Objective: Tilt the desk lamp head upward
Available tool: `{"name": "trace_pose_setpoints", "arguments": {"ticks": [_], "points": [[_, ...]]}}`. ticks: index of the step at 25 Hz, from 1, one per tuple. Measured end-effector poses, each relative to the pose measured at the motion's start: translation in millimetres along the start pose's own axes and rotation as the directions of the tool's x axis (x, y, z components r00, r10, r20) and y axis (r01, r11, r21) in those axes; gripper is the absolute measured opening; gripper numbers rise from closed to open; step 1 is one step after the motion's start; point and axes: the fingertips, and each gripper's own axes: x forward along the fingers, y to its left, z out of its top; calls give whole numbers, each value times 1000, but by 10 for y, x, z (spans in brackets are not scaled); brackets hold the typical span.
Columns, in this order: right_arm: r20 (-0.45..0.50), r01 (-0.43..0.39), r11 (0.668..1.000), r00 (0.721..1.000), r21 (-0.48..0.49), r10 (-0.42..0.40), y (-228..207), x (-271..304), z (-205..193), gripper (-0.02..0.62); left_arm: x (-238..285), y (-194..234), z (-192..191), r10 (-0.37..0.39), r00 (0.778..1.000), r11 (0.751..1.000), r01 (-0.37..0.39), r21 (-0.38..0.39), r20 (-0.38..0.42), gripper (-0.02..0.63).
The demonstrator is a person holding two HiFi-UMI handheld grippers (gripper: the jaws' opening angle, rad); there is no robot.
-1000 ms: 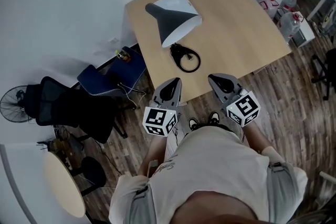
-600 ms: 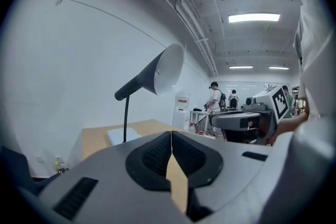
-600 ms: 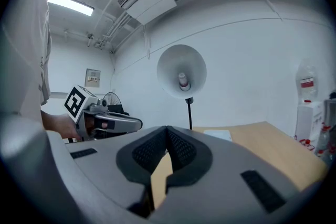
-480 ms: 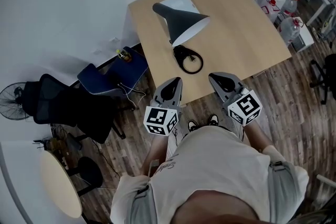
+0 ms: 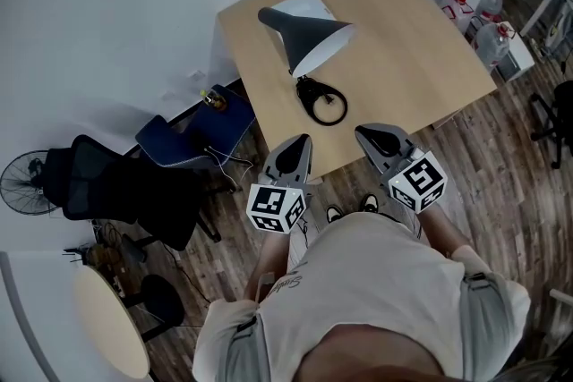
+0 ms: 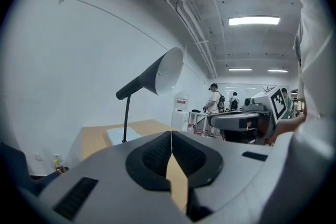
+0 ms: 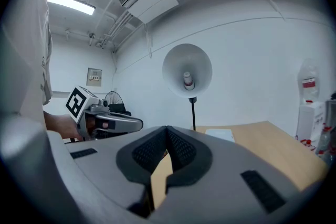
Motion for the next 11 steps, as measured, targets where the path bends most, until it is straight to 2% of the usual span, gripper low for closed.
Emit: {"name": "trace_pose_setpoints", "arguments": {"ticks": [11], "points": [[3, 23, 1000, 1000, 1, -23, -30, -64, -14, -5, -4, -1, -19, -7, 1000, 1000, 7, -1, -4, 15]]}}
